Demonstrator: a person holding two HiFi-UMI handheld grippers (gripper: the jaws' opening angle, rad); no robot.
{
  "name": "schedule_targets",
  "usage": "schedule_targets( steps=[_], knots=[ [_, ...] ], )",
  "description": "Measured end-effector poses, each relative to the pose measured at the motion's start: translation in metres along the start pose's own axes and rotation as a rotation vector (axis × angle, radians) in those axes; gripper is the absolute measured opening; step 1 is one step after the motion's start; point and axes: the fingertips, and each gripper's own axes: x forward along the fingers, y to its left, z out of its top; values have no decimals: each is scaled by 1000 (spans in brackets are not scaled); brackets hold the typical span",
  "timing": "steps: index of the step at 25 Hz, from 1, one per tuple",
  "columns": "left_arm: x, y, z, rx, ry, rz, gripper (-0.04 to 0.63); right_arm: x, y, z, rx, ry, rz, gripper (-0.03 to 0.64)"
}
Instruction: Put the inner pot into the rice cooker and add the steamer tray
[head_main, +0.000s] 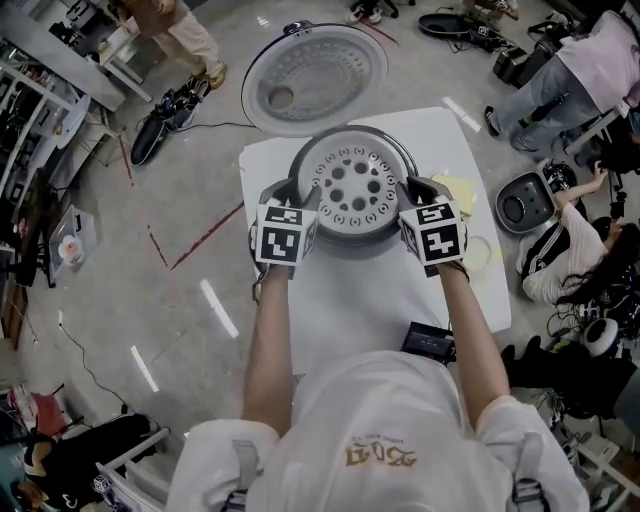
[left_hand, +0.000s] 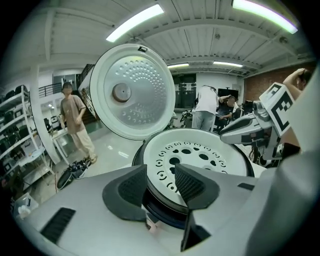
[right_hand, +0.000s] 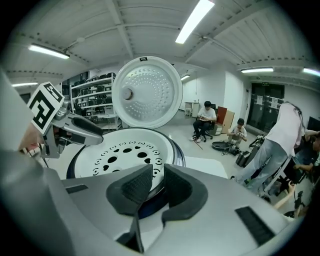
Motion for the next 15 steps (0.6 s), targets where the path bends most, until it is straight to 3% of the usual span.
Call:
schedule_targets(
  steps=[8,12,15],
  knots=[
    [-2,-3,-2,19,-36,19,204,-12,-4,4,53,-61,1,81],
    [-14,-3,7,-39,-124,19,178,-28,-2,7,187,-158,53,75],
    [-30,-8,10,-83,-179,-14,103,-47,10,8,297,-248,127,60]
  ],
)
